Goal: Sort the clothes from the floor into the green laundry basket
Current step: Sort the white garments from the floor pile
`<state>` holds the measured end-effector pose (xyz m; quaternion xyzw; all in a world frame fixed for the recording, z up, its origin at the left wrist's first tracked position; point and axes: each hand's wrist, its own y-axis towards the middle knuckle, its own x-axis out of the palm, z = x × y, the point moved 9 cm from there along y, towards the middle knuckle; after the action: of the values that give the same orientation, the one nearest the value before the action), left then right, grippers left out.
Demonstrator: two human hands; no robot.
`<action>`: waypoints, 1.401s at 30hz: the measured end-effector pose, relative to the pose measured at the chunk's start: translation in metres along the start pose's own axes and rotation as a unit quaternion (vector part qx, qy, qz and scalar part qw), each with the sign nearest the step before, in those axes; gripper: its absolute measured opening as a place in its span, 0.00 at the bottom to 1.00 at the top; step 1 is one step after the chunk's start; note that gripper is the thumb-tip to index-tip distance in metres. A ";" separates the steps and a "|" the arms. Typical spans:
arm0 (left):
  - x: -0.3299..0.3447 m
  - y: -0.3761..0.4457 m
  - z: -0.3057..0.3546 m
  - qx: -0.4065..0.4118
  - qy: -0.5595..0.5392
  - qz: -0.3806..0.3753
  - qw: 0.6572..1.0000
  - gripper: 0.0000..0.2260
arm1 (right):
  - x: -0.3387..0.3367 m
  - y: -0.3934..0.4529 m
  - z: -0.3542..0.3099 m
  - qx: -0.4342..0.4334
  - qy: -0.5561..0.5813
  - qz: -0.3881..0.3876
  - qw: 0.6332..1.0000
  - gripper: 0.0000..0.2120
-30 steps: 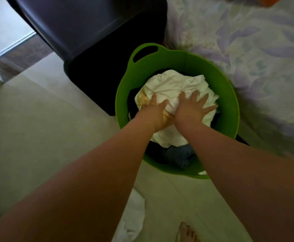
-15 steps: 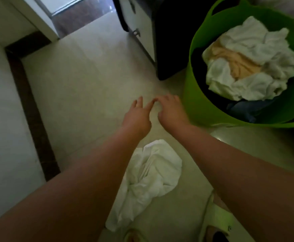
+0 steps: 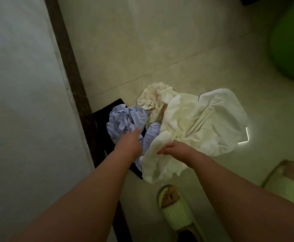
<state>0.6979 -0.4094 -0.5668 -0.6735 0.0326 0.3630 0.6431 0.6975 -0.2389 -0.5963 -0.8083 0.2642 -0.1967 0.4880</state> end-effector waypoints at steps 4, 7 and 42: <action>0.024 -0.012 -0.024 -0.020 -0.042 -0.023 0.999 0.30 | 0.016 0.012 0.005 0.030 0.224 0.089 0.970 0.17; 0.016 -0.030 -0.022 -0.021 -0.098 -0.037 0.994 0.23 | -0.010 -0.005 -0.013 -0.017 0.380 0.186 0.906 0.11; -0.438 -0.301 0.198 0.180 -0.766 0.170 0.594 0.05 | -0.207 -0.372 -0.392 -0.362 -0.119 0.225 0.897 0.21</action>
<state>0.4422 -0.3672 -0.0626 -0.0005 -0.2930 0.8347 0.4662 0.3970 -0.2362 -0.1019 -0.8657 0.4317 0.1250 0.2206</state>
